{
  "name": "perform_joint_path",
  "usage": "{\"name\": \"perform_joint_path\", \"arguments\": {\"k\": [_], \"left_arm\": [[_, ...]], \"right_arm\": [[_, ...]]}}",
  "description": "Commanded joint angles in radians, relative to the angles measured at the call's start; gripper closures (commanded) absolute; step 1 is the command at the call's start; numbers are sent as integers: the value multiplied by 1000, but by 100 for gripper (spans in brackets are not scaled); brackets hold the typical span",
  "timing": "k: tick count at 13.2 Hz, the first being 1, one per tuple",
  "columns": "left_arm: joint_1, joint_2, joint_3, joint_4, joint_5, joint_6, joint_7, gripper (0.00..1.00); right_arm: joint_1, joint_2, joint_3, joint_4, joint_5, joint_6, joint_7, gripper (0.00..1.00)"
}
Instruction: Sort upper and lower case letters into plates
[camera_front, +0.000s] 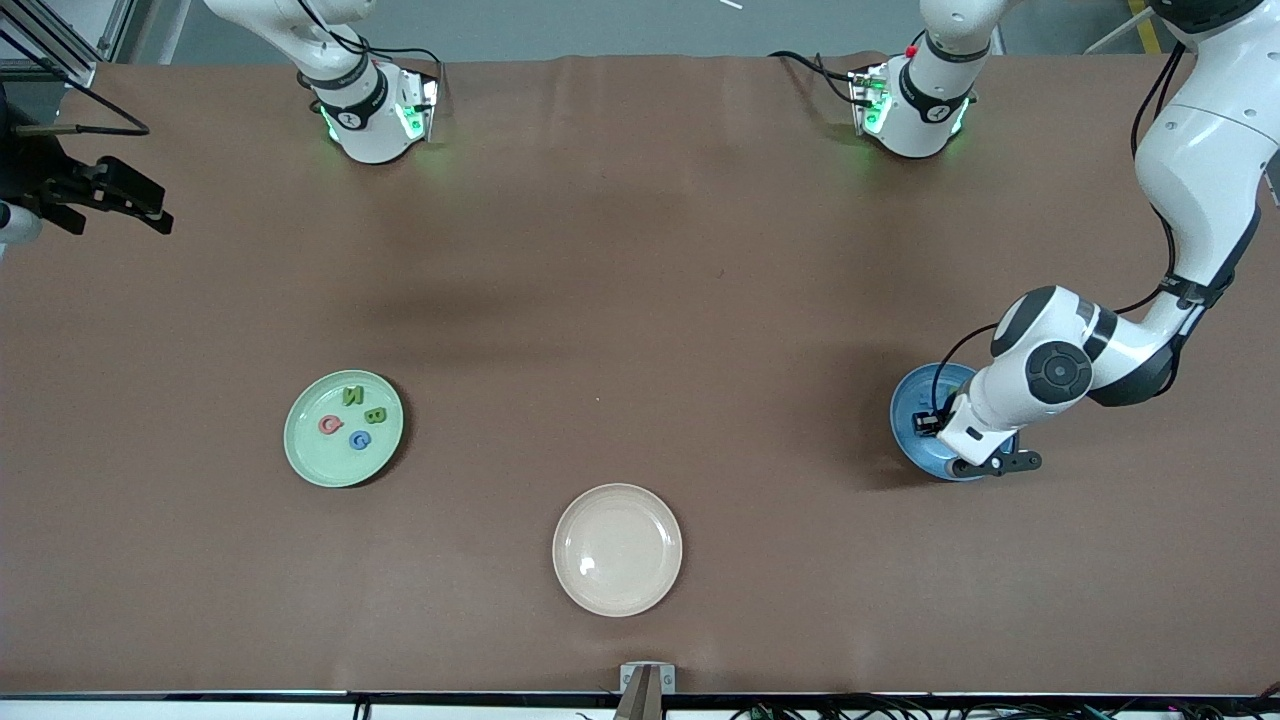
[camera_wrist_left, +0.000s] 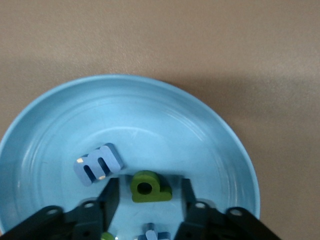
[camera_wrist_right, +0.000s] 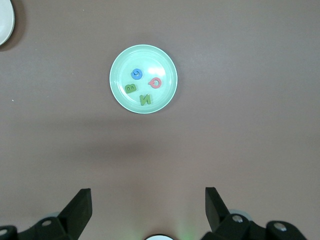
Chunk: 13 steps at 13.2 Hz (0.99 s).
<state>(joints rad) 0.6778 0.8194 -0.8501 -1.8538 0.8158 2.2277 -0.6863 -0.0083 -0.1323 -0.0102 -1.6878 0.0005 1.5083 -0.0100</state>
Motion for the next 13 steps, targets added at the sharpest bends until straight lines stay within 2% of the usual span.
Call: {"name": "perform_joint_path", "arguments": {"k": [1, 2, 6, 8, 13], "left_arm": [[8, -40, -13, 1, 5, 3, 8, 2], [29, -49, -38, 1, 2, -8, 7, 0], [242, -54, -278, 1, -6, -115, 7, 0], [255, -52, -300, 10, -6, -126, -2, 0], [255, -45, -300, 31, -6, -126, -1, 0]], "right_arm": [[-4, -32, 1, -32, 13, 7, -10, 0], [-6, -32, 1, -32, 13, 7, -10, 0], [-6, -30, 1, -33, 13, 6, -10, 0], [-10, -29, -1, -33, 13, 3, -10, 0], [-13, -27, -2, -33, 6, -17, -10, 0]]}}
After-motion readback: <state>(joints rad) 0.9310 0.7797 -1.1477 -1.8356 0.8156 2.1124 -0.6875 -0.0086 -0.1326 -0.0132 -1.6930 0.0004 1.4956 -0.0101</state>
